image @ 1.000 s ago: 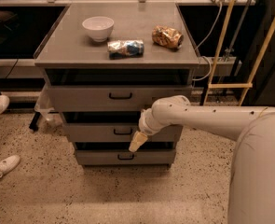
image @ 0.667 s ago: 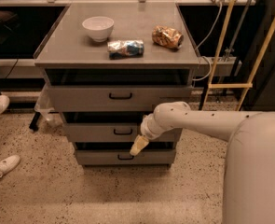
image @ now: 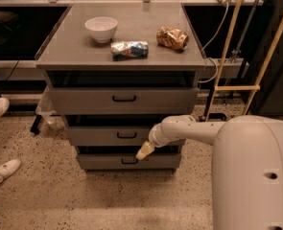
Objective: Open middle drawer
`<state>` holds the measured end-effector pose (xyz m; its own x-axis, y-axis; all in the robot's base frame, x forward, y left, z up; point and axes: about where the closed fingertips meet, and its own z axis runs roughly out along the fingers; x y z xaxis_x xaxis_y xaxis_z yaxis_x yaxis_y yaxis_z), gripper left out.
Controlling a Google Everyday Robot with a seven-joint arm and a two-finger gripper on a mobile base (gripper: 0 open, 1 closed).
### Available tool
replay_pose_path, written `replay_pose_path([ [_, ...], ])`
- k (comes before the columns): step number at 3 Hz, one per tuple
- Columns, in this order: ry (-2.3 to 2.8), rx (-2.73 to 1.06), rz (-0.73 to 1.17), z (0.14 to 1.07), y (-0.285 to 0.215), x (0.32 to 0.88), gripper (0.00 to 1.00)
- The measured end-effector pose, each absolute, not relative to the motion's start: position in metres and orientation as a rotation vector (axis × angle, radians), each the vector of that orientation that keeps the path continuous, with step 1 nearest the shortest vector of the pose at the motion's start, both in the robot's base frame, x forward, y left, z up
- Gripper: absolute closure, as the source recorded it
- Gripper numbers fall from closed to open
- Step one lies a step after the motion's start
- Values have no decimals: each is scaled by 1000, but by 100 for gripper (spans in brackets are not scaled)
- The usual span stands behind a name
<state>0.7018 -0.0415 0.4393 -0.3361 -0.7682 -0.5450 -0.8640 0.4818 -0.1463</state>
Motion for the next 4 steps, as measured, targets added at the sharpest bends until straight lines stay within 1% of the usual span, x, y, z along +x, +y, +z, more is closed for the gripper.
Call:
replay_pose_path([
  [2,2155,-1141,120,438,-55,744,0],
  [4,2168,-1164,133,427,-51,742,0],
])
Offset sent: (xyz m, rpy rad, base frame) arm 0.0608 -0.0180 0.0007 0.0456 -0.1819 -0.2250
